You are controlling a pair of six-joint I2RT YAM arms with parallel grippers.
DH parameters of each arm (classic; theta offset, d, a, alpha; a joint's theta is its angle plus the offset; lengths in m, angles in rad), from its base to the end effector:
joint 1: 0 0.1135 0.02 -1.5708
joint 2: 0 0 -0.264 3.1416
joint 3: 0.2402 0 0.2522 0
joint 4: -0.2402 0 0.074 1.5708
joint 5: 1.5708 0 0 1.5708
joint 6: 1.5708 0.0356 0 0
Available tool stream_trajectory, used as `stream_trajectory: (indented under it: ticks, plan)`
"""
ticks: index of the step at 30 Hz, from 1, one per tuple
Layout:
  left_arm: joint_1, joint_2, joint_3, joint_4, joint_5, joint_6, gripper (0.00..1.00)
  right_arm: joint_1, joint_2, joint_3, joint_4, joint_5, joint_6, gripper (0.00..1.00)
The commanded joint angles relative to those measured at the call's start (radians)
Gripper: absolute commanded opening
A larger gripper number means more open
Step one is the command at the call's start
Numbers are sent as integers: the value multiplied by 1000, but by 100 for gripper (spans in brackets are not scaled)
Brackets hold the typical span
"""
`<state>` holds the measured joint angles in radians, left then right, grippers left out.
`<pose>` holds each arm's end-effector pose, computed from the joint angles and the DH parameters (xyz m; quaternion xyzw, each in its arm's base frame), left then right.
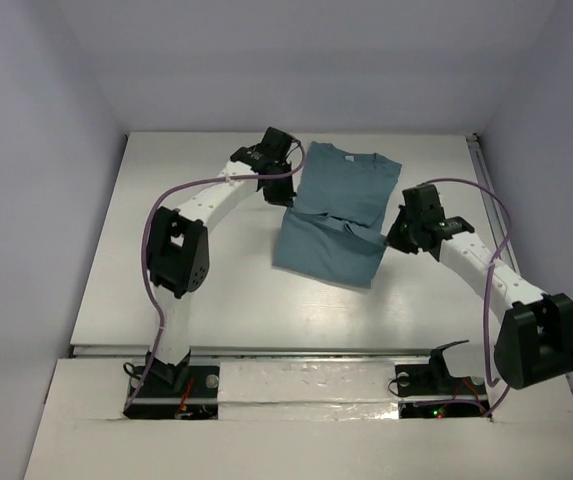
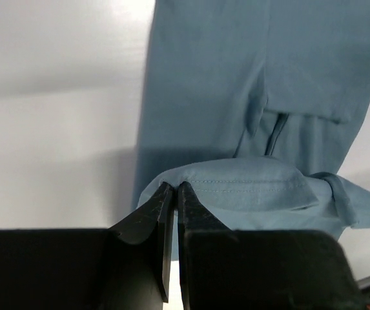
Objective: Fold and stack the t-shirts
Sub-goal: Fold the folded rectangular tshirt in 1/3 of the way
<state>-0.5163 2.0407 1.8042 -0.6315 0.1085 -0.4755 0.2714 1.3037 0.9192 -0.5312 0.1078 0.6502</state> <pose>0.4003 -0.2316 0.2663 0.0378 0.9369 -0.2083 0.2781 0.2578 0.0678 0.2451 0.1950 0.9253 0.0972 0.3104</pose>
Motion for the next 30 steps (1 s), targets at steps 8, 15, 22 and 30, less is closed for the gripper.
stream_trajectory:
  ticks: [8,15,22,30]
  plan:
    - [38,165,234,4,5,12,0,-87,158,115,164,-75,-80,0]
    - [38,249,348,62,11,-6,0,-132,291,205,201,-82,-92,0]
    - [58,291,405,147,2,-69,5,-152,411,305,200,-65,-96,3]
    - [76,210,333,110,-27,-45,72,-152,384,417,109,-85,-118,64]
